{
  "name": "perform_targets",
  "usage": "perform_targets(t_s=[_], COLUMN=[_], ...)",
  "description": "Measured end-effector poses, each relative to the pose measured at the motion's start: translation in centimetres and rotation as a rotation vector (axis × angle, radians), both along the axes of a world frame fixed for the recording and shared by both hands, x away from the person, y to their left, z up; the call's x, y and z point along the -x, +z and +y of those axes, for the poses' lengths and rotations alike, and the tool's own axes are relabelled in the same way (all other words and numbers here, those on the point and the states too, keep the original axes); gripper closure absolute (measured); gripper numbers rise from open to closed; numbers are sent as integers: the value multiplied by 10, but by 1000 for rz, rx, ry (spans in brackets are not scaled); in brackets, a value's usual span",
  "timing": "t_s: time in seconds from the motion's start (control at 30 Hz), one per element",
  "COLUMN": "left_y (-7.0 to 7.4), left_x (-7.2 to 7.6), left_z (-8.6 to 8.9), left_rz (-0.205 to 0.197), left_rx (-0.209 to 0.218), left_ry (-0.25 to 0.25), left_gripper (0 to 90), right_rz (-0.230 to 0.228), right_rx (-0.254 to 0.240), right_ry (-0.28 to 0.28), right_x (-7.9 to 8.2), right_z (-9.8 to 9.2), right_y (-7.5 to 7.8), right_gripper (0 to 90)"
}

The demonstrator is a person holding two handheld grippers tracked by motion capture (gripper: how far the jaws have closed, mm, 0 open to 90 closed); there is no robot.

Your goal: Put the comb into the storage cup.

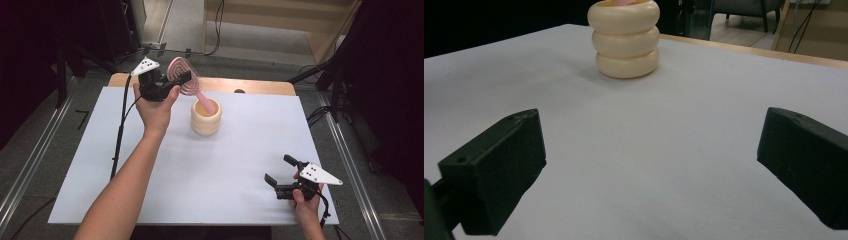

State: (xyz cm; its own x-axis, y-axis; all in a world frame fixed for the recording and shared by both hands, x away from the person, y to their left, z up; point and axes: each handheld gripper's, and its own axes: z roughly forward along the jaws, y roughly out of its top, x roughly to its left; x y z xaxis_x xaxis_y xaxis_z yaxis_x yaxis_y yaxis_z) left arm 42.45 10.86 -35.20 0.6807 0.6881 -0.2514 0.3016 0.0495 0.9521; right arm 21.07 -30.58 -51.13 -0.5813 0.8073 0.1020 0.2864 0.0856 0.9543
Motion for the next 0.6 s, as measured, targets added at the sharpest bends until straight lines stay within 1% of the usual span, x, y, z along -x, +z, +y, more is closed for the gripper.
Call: perform_targets(t_s=[0.2, 0.3, 0.6], left_y=[-5, -8, -16], left_x=[-2, -3, -5], left_z=[-3, -5, -8], left_rz=[8, 10, 23], left_rx=[-13, -28, -40], left_ry=[2, 3, 9], left_gripper=[657, 657, 656], right_rz=[0, 1, 0], right_rx=[-1, -2, -2], right_ry=[1, 1, 3], right_x=[0, 0, 0], right_z=[0, 0, 0], right_y=[0, 0, 0], right_gripper=[0, 0, 0])
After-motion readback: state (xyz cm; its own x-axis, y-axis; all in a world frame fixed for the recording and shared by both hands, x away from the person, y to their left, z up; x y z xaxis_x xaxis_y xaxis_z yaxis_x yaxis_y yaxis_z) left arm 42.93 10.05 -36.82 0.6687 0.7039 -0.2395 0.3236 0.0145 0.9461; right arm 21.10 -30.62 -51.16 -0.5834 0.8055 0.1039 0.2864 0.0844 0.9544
